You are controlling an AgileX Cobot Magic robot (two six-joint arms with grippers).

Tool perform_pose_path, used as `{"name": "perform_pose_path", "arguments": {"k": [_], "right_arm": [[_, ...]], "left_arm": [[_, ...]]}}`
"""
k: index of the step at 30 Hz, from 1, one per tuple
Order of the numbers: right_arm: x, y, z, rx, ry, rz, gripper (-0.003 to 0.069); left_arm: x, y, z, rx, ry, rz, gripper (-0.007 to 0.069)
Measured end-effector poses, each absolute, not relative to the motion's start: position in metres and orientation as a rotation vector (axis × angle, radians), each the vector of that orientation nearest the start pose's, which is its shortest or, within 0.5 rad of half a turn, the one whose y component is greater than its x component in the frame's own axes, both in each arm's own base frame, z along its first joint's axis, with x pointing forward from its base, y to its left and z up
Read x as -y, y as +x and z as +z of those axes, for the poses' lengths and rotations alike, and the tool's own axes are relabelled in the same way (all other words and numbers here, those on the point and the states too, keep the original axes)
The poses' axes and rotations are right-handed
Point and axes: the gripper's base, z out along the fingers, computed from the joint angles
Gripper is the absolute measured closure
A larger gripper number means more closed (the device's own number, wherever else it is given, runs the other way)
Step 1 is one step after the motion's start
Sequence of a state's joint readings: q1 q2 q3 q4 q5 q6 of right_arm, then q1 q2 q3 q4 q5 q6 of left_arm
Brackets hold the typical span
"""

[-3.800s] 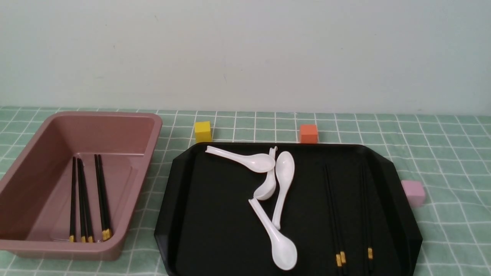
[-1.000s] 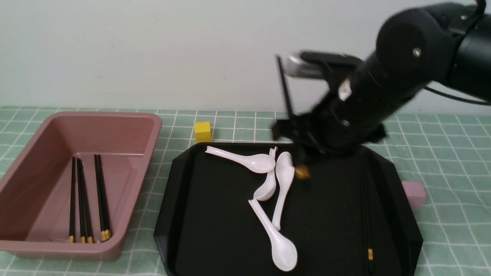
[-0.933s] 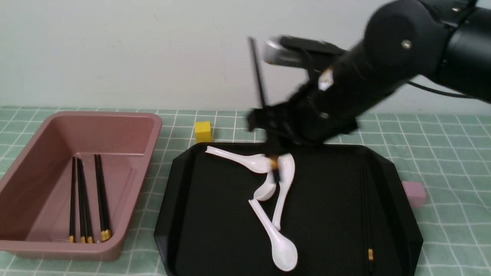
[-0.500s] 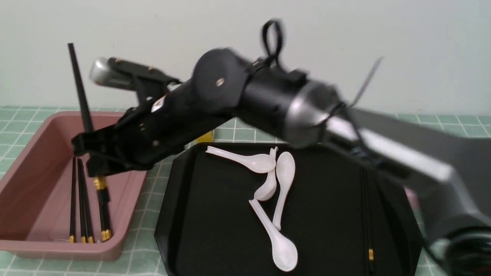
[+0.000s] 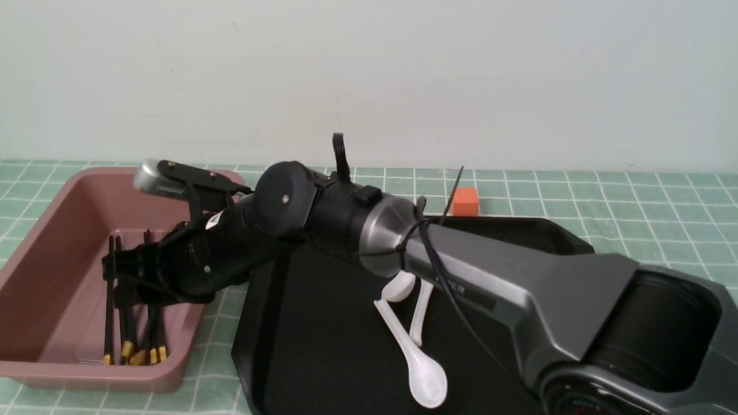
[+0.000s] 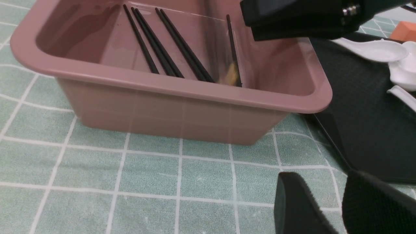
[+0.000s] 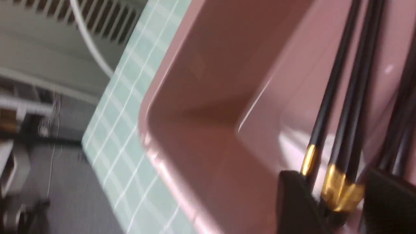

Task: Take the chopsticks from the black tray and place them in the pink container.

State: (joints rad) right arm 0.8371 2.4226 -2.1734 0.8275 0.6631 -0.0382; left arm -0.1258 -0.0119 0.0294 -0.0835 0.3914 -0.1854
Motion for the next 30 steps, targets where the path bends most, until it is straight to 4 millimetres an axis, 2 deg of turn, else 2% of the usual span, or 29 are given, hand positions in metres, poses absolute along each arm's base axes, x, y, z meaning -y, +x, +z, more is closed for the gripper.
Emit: {"name": "perform_pose_path", "arguments": {"k": [4,7,12,14,15,16,19,20,22,23,25,28,30], "right_arm": [[-0.429,0.326,0.241,-2.476,-0.641,1.274,0.0321],[-0.412,0.317,0.277,-2.48,-0.749,1.26,0.0366],[-0.361,0.291,0.355,-2.459,-0.988,1.23,0.0489],[-0.344,0.28,0.388,-2.384,-1.021,1.188,0.0522],[-0.339,0.277,0.395,-2.365,-1.026,1.173,0.0529],[-0.324,0.268,0.418,-2.308,-1.039,1.101,0.0554],[-0.291,0.245,0.459,-2.222,-1.024,0.964,0.0601],[-0.274,0.235,0.473,-2.203,-0.993,0.888,0.062],[-0.257,0.224,0.484,-2.185,-0.963,0.823,0.0638],[-0.237,0.21,0.494,-2.175,-0.924,0.768,0.0654],[-0.207,0.19,0.502,-2.179,-0.858,0.686,0.0662],[-0.167,0.161,0.5,-2.197,-0.777,0.584,0.0663],[-0.137,0.137,0.489,-2.206,-0.74,0.52,0.0663]], "left_arm": [[0.009,0.051,0.169,-1.899,-0.108,-0.295,0.0386],[0.009,0.051,0.169,-1.899,-0.108,-0.295,0.0386],[0.009,0.051,0.169,-1.899,-0.108,-0.295,0.0386],[0.009,0.051,0.169,-1.899,-0.109,-0.295,0.0386],[0.009,0.051,0.169,-1.899,-0.109,-0.295,0.0386],[0.009,0.051,0.169,-1.899,-0.109,-0.295,0.0386],[0.009,0.051,0.169,-1.899,-0.109,-0.295,0.0386],[0.009,0.051,0.169,-1.899,-0.109,-0.295,0.0386],[0.009,0.051,0.169,-1.899,-0.109,-0.295,0.0386],[0.009,0.051,0.169,-1.899,-0.109,-0.295,0.0386],[0.009,0.051,0.169,-1.899,-0.109,-0.295,0.0386],[0.009,0.051,0.169,-1.899,-0.109,-0.295,0.0386],[0.009,0.051,0.169,-1.899,-0.109,-0.295,0.0386]]}}
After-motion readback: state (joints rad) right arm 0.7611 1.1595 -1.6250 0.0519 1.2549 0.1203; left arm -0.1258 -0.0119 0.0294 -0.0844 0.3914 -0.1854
